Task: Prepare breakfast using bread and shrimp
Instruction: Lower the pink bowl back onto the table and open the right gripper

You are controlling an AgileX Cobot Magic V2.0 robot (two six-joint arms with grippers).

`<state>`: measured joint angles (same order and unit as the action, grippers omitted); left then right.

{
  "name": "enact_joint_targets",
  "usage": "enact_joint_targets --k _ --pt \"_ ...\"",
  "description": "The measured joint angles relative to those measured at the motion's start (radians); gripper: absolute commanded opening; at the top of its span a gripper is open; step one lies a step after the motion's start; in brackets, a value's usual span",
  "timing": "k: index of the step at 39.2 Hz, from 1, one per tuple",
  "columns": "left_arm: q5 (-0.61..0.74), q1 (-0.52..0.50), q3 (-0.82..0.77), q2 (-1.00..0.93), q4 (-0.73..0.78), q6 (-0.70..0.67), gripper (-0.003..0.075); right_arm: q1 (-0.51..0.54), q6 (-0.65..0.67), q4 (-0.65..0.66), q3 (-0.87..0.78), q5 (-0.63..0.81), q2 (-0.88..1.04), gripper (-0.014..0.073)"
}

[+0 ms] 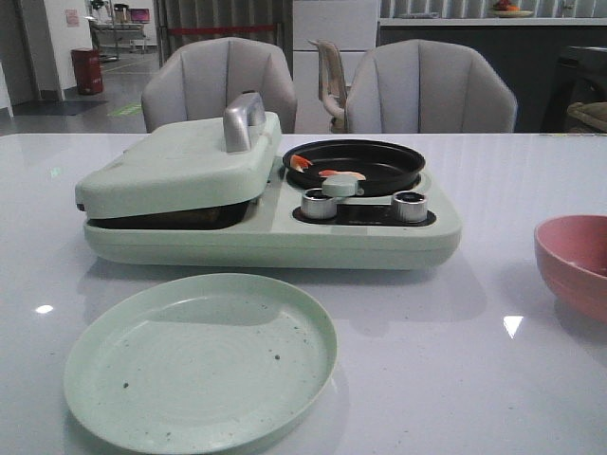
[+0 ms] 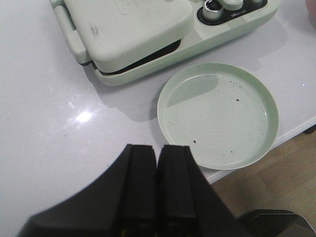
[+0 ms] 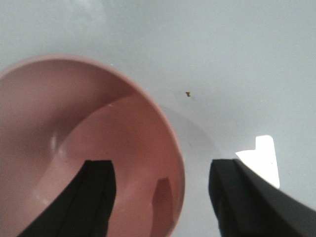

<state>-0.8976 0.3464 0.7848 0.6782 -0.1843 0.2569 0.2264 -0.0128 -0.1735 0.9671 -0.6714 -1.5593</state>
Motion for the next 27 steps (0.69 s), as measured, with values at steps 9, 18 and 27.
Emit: enact_joint_targets --k 9,18,27 --pt "0.000 0.000 0.000 0.000 0.000 0.000 0.0101 -0.116 -0.057 0.022 0.000 -0.038 0.237 0.0525" --pt "0.000 0.000 0.000 0.000 0.000 0.000 0.0101 -0.282 -0.067 0.073 -0.132 -0.150 0.556 0.0525" --pt "0.000 0.000 0.000 0.000 0.000 0.000 0.0101 -0.286 -0.067 0.107 -0.272 -0.269 0.833 0.0525"
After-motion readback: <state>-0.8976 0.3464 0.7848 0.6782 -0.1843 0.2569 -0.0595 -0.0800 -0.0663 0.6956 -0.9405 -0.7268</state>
